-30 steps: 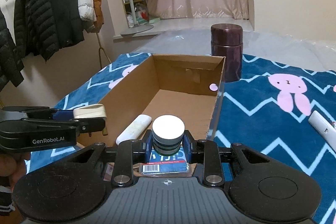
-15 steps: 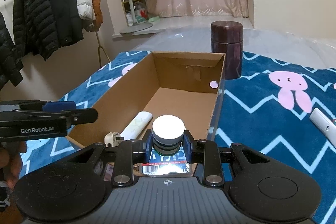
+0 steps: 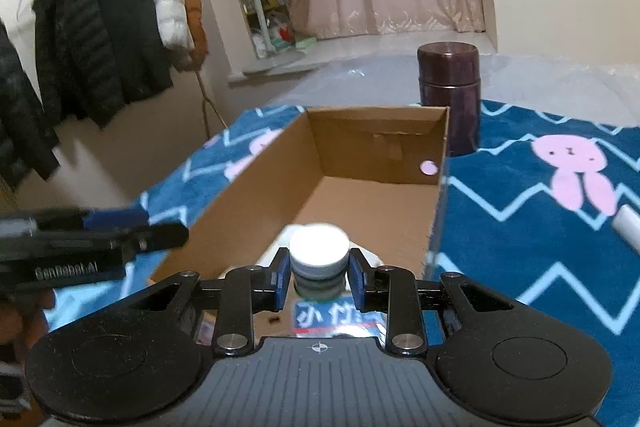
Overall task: Organize rigid objects
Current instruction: 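Carry the beige object and white jar over the box and release the beige object inside, then withdraw both open grippers from the box toward the white tube and figure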
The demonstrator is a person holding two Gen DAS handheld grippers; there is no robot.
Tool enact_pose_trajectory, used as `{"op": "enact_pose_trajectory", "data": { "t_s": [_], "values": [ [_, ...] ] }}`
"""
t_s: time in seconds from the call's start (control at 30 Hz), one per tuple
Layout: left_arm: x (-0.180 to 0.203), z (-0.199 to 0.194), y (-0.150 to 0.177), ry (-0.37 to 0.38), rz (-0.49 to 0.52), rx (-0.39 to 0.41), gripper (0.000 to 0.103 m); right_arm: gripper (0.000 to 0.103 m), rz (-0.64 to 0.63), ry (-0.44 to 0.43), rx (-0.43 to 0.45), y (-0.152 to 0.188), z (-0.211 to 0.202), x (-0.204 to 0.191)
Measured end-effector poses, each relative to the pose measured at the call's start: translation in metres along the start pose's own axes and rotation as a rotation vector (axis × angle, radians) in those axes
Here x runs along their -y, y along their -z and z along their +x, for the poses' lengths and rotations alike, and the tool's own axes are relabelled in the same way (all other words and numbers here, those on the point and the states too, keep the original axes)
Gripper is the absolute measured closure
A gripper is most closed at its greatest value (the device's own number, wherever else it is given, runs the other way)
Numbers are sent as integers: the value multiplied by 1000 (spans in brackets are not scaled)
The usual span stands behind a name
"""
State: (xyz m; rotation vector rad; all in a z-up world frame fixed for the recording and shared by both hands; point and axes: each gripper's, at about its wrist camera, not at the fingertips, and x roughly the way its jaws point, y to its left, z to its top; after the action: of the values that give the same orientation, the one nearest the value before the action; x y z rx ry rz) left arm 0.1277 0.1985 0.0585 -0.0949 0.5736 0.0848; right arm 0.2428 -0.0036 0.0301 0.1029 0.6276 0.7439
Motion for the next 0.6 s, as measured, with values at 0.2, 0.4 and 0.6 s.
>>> {"op": "enact_pose_trajectory", "data": {
  "t_s": [0.2,0.4,0.6],
  "values": [
    [1,-5,2,4,-1,5,48,34,62,56,72,-1,-23,14],
    [14,-14,6,21,0,4,48,34,107,107,68,15,-54,30],
    [36,-26,13,46,13,-1,48,34,127,156,73,33,-88,40]
  ]
}}
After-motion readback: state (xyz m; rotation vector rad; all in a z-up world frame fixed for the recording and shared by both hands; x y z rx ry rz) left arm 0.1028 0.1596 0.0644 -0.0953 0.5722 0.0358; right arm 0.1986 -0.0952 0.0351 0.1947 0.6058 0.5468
